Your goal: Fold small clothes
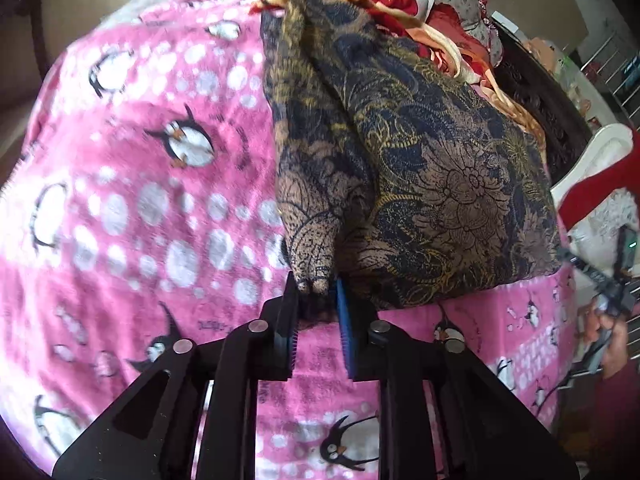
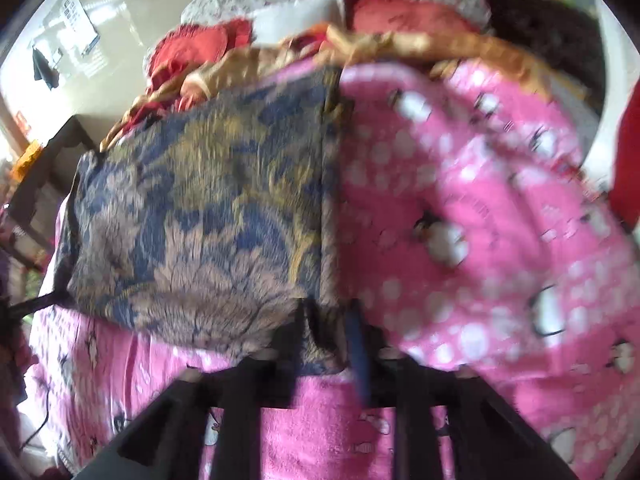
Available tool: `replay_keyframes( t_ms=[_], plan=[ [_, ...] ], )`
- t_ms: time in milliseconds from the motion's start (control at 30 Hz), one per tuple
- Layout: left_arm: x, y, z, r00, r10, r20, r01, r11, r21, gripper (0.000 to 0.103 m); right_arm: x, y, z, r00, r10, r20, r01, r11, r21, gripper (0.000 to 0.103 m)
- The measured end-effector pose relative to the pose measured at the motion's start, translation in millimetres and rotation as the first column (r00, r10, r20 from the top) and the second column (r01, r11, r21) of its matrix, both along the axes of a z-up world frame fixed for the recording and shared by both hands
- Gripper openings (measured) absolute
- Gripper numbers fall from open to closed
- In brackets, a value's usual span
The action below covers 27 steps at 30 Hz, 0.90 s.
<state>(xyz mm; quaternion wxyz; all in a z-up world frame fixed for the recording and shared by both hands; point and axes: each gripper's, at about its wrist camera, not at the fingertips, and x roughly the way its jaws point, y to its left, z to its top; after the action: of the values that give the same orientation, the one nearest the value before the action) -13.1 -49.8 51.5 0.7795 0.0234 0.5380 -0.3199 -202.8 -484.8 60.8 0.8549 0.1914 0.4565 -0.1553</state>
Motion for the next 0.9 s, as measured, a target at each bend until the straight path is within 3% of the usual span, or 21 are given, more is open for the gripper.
replay_keyframes(
  t_ms=[133,233,367,533,733,900],
  plan=[
    [-8.2,-6.7,18.5,0.991,0.004,0.13,-0.011,0.999,0.051,0.035,16.5,19.3,32.3,0.994,0.05,0.096,-0.048,0.998,-0.027,0.04],
    [-7.1,-18.4,20.4,0.986,0.022,0.164,-0.032,0.998,0.054,0.047,56.3,41.9,36.2,0.988,0.121,0.1,-0.116,0.992,-0.049,0.04],
    [2.0,-37.0,11.7,0.977,0.062,0.204,-0.086,0.99,0.112,0.047,108.3,60.2,30.6,0.983,0.161,0.089,-0.15,0.981,-0.119,0.04],
    [9.7,-50.1,-0.5,0.971,0.054,0.232,-0.092,0.983,0.158,0.047,155.5,46.2,20.0,0.992,0.085,0.089,-0.072,0.988,-0.133,0.04],
    [20.1,-57.6,-14.5,0.976,0.049,0.213,-0.089,0.98,0.18,0.047,182.6,23.7,6.7,0.997,0.033,0.075,-0.02,0.986,-0.168,0.041],
    [22.7,-58.8,-17.9,0.977,0.053,0.204,-0.089,0.981,0.173,0.047,200.6,15.0,10.6,1.0,0.002,0.028,0.002,0.99,-0.142,0.041]
  ],
)
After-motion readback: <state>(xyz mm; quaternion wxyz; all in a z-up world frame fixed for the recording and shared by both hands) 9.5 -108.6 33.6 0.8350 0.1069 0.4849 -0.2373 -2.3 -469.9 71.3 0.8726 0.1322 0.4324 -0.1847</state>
